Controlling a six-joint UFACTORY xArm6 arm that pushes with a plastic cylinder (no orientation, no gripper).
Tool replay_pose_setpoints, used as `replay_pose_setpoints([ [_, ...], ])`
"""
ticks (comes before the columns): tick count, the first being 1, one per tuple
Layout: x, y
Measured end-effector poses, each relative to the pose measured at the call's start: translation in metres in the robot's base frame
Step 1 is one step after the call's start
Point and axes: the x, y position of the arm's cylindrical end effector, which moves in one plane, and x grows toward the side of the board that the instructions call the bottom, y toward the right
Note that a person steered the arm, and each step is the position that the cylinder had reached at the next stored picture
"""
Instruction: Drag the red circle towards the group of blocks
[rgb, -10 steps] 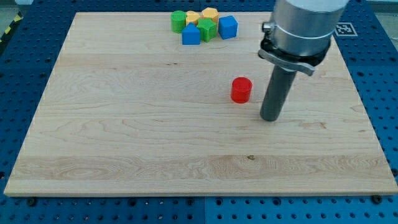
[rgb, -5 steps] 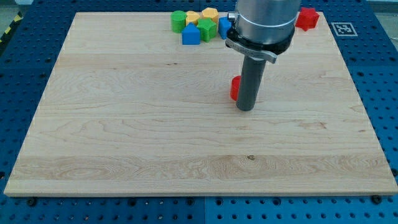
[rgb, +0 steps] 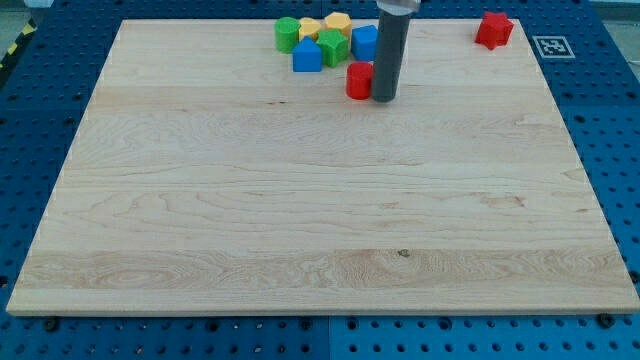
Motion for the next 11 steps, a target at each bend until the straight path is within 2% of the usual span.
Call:
replay_pose_setpoints([
  [4,-0.008,-0.006],
  [5,-0.009,-0.031],
  [8,0.006,-0.033],
  [10,-0.015,-0.057],
  [11,-0.006,-0.059],
])
